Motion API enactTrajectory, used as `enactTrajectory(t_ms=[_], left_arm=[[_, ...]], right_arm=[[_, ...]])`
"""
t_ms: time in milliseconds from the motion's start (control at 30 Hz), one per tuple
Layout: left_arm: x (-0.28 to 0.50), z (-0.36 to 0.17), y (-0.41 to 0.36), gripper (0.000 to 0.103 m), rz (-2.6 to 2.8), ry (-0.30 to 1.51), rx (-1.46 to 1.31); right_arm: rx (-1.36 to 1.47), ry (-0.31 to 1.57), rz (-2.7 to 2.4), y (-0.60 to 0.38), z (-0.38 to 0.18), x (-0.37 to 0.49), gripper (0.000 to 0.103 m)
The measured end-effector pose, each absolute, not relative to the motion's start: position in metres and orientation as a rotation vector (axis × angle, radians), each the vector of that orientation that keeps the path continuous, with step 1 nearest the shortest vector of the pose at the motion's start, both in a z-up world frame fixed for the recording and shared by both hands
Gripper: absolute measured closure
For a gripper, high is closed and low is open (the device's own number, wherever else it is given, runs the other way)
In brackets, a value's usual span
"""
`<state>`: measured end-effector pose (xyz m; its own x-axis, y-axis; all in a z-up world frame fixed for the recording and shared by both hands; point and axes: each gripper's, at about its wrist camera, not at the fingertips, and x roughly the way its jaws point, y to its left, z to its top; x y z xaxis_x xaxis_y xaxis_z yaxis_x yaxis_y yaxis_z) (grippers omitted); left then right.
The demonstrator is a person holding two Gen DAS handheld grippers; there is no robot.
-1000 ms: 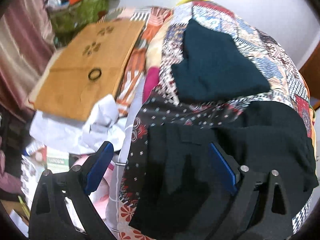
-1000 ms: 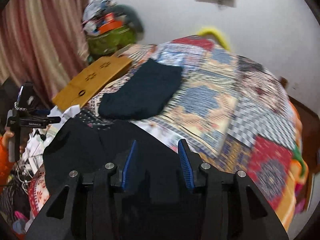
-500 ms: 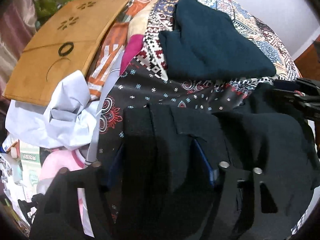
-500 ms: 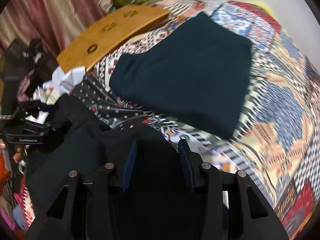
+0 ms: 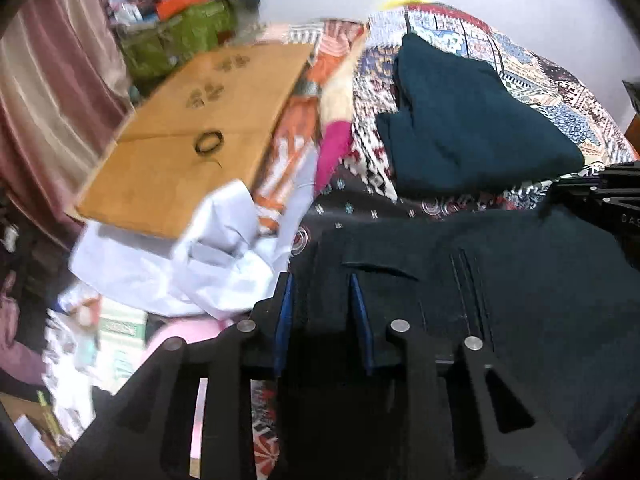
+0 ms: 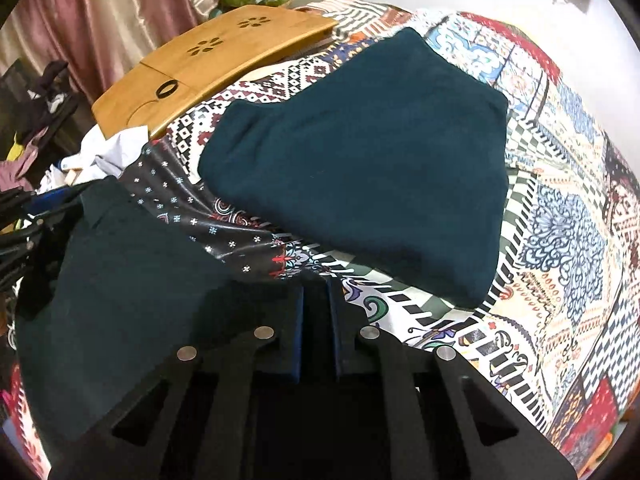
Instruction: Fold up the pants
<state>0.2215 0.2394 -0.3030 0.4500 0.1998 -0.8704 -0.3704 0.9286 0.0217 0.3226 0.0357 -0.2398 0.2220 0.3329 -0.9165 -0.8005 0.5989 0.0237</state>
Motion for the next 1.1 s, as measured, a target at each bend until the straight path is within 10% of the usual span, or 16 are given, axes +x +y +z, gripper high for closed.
enactTrajectory(t_ms=[633, 1100], left_arm=[[0.132, -0.235, 0.199, 0.022, 0.229, 1.002, -0.017], [0.091, -0.289, 0.184, 0.021, 0.154, 1.148, -0.27]], right_arm=[[-0.35, 0.865, 0.765, -0.099, -0.115, 0.226, 0.053], [-0.351, 0.907, 0.651, -0.166, -0.159, 0.148, 0.051]])
